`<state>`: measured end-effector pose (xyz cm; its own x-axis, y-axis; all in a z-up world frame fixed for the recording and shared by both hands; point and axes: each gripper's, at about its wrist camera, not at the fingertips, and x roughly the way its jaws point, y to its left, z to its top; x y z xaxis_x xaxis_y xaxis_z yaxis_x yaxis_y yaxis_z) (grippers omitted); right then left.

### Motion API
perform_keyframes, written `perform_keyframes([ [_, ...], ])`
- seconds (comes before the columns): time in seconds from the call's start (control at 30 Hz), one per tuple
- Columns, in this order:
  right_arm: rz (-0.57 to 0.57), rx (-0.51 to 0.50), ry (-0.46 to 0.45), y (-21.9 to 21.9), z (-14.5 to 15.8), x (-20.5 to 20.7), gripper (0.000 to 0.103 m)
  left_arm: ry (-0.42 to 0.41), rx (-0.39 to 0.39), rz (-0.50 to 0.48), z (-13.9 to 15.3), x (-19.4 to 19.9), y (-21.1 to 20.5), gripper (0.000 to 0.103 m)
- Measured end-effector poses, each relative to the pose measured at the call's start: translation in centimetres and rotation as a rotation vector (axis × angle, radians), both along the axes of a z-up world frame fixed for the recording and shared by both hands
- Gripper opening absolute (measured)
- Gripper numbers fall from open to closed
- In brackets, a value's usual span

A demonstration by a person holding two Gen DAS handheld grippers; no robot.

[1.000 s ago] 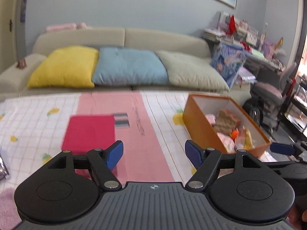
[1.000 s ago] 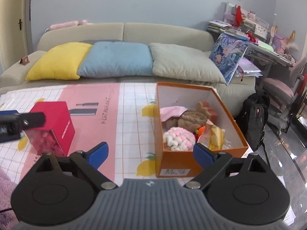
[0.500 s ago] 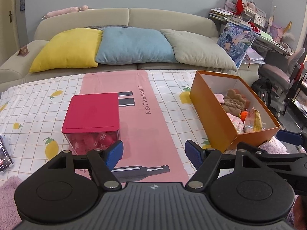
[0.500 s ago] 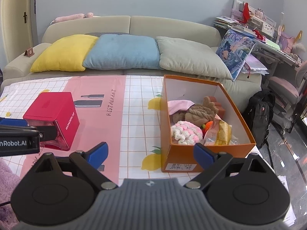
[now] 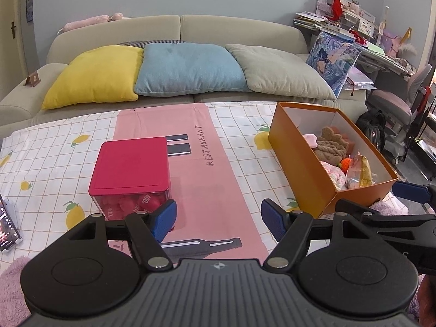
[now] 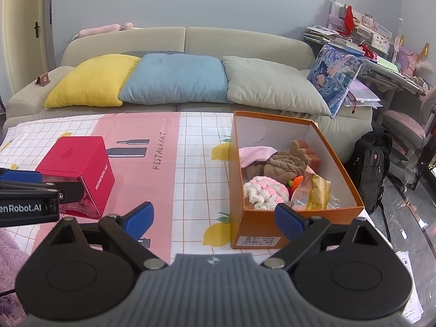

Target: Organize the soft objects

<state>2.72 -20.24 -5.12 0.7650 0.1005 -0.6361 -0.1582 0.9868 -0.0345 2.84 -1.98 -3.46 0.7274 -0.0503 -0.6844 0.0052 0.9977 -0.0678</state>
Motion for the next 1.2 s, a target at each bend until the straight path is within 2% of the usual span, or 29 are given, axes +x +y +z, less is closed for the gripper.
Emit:
perform_keyframes([
  [1.2,-0.024,-0.002,0.034,-0.47,-0.44,0.67,0.094,0.001,0.011,0.001,-0.04,0.29,0.28,0.083],
])
